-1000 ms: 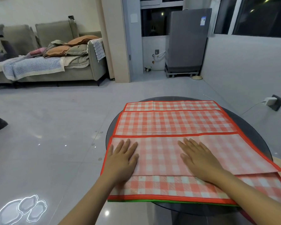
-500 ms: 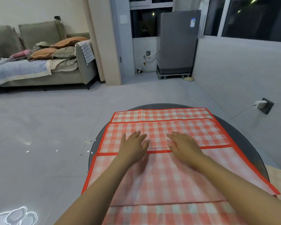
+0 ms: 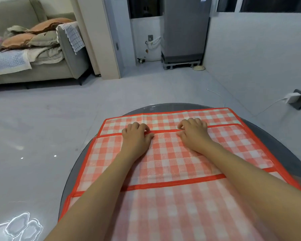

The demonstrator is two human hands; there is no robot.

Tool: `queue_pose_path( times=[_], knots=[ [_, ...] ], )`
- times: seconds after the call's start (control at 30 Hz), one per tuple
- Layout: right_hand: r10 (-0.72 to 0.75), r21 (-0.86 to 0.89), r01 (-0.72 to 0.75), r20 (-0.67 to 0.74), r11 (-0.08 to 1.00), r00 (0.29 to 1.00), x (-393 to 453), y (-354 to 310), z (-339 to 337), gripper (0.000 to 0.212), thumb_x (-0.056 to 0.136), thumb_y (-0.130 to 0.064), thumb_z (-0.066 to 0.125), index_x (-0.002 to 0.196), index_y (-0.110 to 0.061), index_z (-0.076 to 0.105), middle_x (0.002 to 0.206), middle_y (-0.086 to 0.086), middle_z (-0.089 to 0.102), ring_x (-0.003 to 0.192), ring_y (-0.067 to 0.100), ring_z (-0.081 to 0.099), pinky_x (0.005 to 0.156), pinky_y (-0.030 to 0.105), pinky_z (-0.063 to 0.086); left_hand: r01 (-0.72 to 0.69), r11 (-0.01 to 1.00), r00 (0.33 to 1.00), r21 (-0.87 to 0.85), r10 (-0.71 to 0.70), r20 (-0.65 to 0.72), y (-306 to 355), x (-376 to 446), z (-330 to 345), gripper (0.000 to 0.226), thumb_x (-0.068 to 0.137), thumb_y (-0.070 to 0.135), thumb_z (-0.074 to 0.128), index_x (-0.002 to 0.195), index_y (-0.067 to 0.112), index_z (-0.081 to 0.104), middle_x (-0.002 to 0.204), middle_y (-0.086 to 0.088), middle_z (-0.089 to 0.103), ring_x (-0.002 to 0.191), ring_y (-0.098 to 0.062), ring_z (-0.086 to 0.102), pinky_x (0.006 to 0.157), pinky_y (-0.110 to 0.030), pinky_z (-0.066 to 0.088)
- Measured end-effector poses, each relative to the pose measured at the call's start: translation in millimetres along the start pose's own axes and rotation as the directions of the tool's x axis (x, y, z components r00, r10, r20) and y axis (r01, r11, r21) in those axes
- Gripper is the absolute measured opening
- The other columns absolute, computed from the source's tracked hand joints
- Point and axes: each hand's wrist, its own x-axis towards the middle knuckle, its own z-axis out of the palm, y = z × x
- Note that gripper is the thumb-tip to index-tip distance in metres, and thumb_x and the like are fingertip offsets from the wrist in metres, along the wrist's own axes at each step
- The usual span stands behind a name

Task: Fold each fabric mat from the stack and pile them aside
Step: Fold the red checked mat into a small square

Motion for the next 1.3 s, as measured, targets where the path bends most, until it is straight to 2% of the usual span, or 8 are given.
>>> queue_pose_path(
  times=[0.27,0.43,0.6,0.73,0.87,1.0,1.17,1.3],
  knots=[
    [0.031,0.122,-0.029,-0.01,0.992,0.999,1,0,-15,0.009,0.093,-0.029,0.051,0.088,-0.022,0.052,0.101,-0.004,0.052,0.111,0.021,0.041,0.099,0.035,0.024,-0.055,0.979,0.987,-0.198,0.023,-0.161,2,-4,-21,0.014,0.092,0.026,0.057,0.093,0.018,0.068,0.102,0.002,0.062,0.102,-0.017,0.052,0.096,-0.033,0.023],
    [-0.002,0.263,0.044,-0.158,0.964,0.987,-26,-5,-57,0.01,0.093,-0.019,0.052,0.084,-0.021,0.049,0.084,-0.008,0.054,0.1,0.019,0.046,0.099,0.034,0.021,-0.142,0.966,0.966,-0.214,0.088,-0.241,15,-26,-68,0.013,0.089,0.031,0.061,0.085,0.021,0.067,0.088,0.011,0.067,0.089,-0.013,0.059,0.081,-0.023,0.016],
    [-0.099,0.265,0.181,-0.296,0.947,0.95,-74,-10,-107,0.014,0.09,-0.024,0.058,0.083,-0.026,0.046,0.08,-0.01,0.055,0.093,0.017,0.045,0.089,0.025,0.017,-0.185,0.968,0.957,-0.168,0.139,-0.255,34,-75,-124,0.016,0.088,0.036,0.062,0.088,0.023,0.07,0.09,0.009,0.071,0.083,-0.01,0.061,0.093,-0.028,0.03],
    [-0.191,0.251,0.28,-0.328,0.926,0.925,-131,-16,-137,0.013,0.087,-0.022,0.063,0.089,-0.02,0.05,0.08,-0.006,0.059,0.081,0.015,0.051,0.089,0.028,0.031,-0.185,0.975,0.965,-0.127,0.156,-0.211,45,-125,-158,0.014,0.086,0.036,0.066,0.09,0.025,0.074,0.088,0.01,0.071,0.076,-0.005,0.057,0.068,-0.021,0.042],
    [-0.248,0.224,0.302,-0.237,0.927,0.939,-188,-14,-147,0.012,0.086,-0.021,0.064,0.098,-0.021,0.061,0.08,-0.009,0.06,0.077,0.015,0.056,0.066,0.028,0.039,-0.197,0.978,0.973,-0.072,0.186,-0.14,48,-176,-167,0.012,0.084,0.039,0.067,0.086,0.03,0.074,0.077,0.017,0.061,0.072,-0.002,0.053,0.061,-0.021,0.04],
    [-0.317,0.207,0.342,-0.147,0.916,0.937,-231,-4,-132,0.005,0.085,-0.022,0.065,0.087,-0.022,0.069,0.083,-0.014,0.063,0.079,0.008,0.057,0.073,0.028,0.047,-0.231,0.969,0.972,-0.088,0.227,-0.055,46,-223,-153,0.01,0.083,0.036,0.068,0.086,0.029,0.074,0.082,0.013,0.065,0.072,-0.004,0.055,0.071,-0.025,0.045],
    [-0.314,0.271,0.31,-0.03,0.911,0.949,-262,8,-101,0.005,0.084,-0.028,0.067,0.085,-0.025,0.071,0.083,-0.014,0.064,0.082,0.004,0.058,0.077,0.024,0.05,-0.211,0.968,0.975,-0.136,0.219,0.046,39,-262,-118,0.013,0.084,0.039,0.066,0.089,0.03,0.074,0.079,0.019,0.058,0.071,0.002,0.054,0.064,-0.008,0.038],
    [-0.32,0.238,0.292,0.09,0.927,0.943,-276,16,-84,0.011,0.088,-0.031,0.062,0.091,-0.027,0.071,0.085,-0.021,0.06,0.088,0.001,0.057,0.082,0.018,0.048,-0.201,0.97,0.97,-0.138,0.217,0.114,33,-277,-96,0.012,0.084,0.039,0.065,0.089,0.032,0.073,0.079,0.022,0.057,0.073,0.002,0.055,0.065,-0.008,0.04]
  ],
)
